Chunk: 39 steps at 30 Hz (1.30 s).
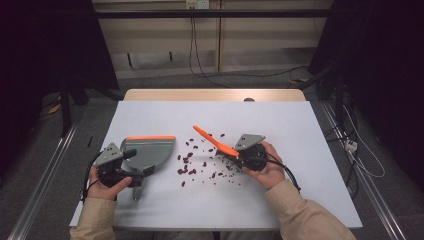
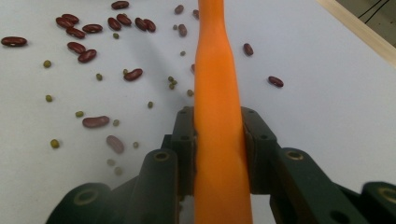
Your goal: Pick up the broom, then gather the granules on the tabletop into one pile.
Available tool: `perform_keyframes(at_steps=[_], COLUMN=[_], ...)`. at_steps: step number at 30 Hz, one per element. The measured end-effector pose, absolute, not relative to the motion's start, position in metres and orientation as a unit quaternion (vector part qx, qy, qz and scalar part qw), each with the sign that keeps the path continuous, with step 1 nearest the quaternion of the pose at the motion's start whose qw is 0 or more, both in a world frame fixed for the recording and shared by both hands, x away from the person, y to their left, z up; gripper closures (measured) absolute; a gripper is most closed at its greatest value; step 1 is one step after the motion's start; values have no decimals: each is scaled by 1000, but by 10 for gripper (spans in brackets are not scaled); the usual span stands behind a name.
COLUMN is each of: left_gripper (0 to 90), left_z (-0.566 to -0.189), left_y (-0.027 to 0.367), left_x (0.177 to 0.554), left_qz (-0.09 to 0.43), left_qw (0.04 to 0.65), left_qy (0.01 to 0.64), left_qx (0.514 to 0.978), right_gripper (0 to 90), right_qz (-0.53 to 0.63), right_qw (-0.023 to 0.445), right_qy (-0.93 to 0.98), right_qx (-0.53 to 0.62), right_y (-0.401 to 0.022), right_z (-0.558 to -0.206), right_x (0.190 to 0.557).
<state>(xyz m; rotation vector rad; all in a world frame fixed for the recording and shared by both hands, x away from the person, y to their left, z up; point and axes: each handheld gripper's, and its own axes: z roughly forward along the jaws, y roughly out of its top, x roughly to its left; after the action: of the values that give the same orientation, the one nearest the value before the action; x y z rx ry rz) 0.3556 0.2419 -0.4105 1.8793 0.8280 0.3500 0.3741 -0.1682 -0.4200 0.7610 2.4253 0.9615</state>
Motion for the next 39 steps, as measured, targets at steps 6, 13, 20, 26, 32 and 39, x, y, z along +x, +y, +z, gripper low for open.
perform_keyframes(at_steps=[6,13,20,26,32,39], left_gripper=[52,52,53,53,53,53], left_z=[-410,-410,-410,-410,-411,-411], left_y=[242,242,242,243,244,247], left_x=[355,355,354,354,354,355], left_qz=[146,145,146,145,142,142], left_qw=[504,505,505,506,505,508], left_qy=[342,342,343,345,345,350], left_qx=[779,779,778,777,778,774], right_gripper=[715,716,716,716,716,716], right_qz=[360,391,417,423,421,409], right_qw=[211,214,215,212,222,230], right_qy=[865,843,821,812,809,818], right_qx=[280,300,324,341,345,332], right_y=[-172,-183,-196,-198,-196,-188], right_z=[-419,-412,-402,-404,-406,-419], right_x=[373,379,393,415,442,479])
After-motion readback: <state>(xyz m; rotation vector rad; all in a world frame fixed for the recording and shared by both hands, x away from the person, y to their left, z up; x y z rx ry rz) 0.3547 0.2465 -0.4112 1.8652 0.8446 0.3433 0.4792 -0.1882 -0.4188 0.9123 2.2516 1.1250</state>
